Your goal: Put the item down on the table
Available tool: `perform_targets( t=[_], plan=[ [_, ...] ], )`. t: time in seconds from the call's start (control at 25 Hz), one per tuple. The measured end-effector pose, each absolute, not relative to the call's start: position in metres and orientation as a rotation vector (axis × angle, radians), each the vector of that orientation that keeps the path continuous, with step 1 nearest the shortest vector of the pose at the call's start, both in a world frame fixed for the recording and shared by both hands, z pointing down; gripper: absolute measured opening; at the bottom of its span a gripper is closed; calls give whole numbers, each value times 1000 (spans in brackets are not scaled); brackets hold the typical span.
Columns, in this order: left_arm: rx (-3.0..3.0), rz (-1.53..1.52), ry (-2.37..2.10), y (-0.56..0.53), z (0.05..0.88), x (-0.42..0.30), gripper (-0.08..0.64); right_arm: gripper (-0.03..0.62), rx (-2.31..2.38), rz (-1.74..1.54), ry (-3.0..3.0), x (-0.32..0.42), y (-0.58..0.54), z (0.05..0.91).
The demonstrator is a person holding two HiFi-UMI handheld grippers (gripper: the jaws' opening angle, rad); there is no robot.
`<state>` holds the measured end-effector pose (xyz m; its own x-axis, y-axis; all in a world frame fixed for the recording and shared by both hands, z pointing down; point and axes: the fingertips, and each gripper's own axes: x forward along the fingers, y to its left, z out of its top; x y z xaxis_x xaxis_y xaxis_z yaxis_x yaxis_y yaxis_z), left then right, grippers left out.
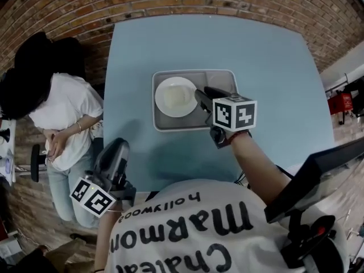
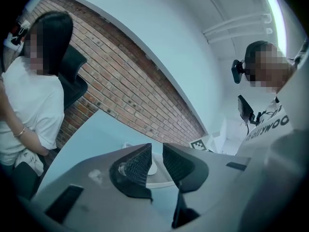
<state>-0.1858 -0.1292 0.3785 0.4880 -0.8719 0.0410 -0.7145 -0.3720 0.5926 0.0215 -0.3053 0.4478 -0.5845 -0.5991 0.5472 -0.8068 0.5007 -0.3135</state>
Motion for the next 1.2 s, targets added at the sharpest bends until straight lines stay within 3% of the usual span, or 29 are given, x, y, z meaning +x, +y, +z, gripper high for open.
perform_targets(
  t=[0.2,0.4,0.6,1.2],
  plan=[
    [2262,-367,-1275,-118,362,-165,74,132,1064,770,-2589,28,-271,415],
    [2310,-353,-1217,-101,355,-137,74,52,1032,744,-2697,48,-235,391],
    [2336,-342,-1199,-77,348,-115,74,25,1020,824,-2724,74,-200,389],
    [2293,-299,-1204,-24,351,-142,74,20,1067,879,-2683,82,-129,400]
  ],
)
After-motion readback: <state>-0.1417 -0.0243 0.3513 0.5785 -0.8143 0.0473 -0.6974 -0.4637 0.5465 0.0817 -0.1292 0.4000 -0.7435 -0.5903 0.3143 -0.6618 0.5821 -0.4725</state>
